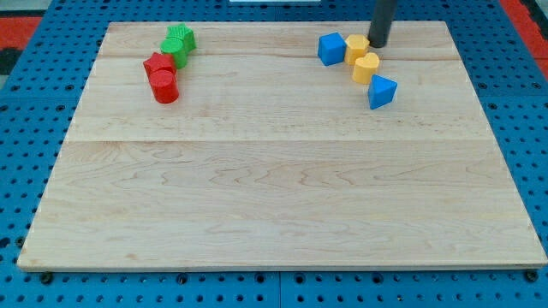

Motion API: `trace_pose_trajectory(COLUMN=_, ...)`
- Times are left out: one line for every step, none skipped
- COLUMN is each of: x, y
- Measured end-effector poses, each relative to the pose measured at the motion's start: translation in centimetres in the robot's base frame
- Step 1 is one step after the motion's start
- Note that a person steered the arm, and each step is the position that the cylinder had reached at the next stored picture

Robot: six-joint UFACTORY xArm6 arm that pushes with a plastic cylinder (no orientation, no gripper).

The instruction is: Slide yellow heart towards red circle

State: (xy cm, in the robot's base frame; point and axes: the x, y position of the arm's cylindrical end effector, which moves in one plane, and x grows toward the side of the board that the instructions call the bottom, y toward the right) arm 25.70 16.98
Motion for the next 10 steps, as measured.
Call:
trace_pose_trajectory(x=3.2, y=1.0)
trace_pose_trajectory(x=4.3, y=4.3)
trace_pose_trajectory(x=5.5, y=-3.1)
trace_pose_trajectory(x=4.2, y=-2.1)
trace_pose_trajectory(x=2.0, y=1.1)
trace_pose_trajectory(x=-1.1, y=3.3)
trace_pose_trajectory(x=-1.7, y=0.0)
trace_pose_trajectory(x=3.3, y=-4.8)
trace_pose_trajectory(x=5.3, y=-10.7)
trace_pose_trajectory(x=7.3, y=-15.5)
